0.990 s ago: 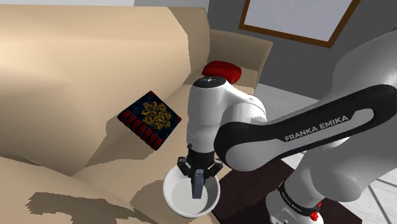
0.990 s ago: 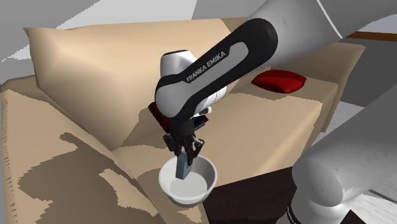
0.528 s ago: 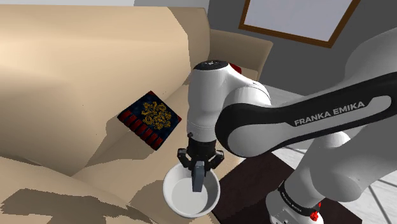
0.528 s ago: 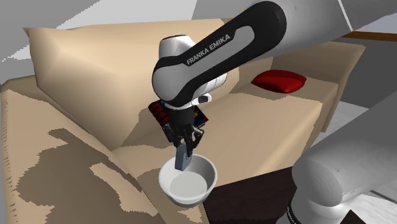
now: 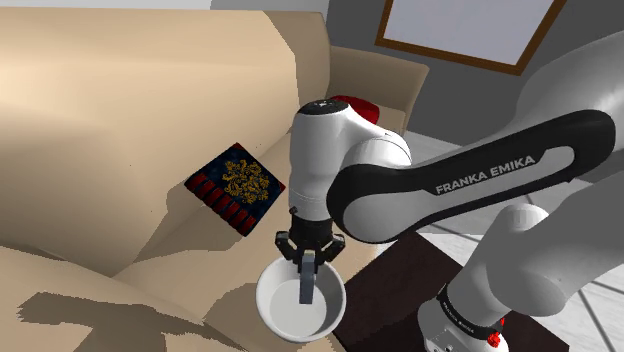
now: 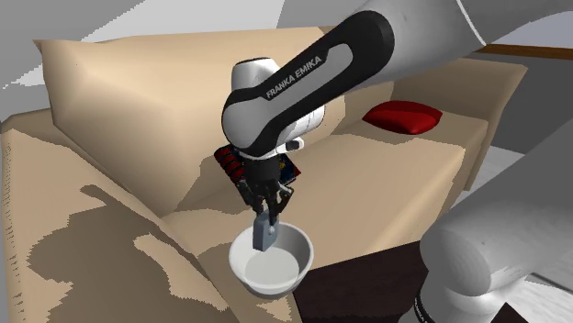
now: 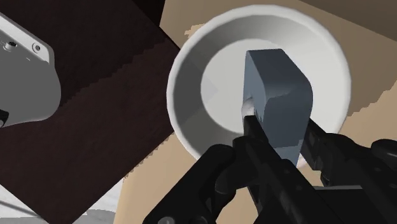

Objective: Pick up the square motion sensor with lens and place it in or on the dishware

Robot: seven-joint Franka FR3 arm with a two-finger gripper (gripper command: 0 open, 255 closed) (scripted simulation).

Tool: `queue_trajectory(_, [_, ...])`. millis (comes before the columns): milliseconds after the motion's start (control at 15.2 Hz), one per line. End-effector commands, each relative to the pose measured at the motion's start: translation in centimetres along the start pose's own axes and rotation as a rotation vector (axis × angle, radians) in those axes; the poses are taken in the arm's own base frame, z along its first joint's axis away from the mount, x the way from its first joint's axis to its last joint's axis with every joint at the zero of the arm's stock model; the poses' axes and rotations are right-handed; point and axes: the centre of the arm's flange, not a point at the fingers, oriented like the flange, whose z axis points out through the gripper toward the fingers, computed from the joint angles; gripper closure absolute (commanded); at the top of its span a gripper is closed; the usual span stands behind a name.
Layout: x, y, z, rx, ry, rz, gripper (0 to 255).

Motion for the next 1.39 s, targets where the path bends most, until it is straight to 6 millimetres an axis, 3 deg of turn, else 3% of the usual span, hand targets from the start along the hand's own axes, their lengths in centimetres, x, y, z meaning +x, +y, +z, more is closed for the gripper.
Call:
queue_trajectory(0, [0.1,0.0,1.0,0.001,0.000,0.000,255])
queue_trajectory(594, [0.4,-0.4,5.8,0.001,0.000,0.000,255])
queue_trajectory(1056, [0.4,-0.4,5.8,0.001,0.000,0.000,255])
queue_trajectory(1122, [0.4,-0.4,5.8,0.001,0.000,0.000,0])
queue_trajectory(1320, [0.4,-0.4,5.8,0.001,0.000,0.000,0])
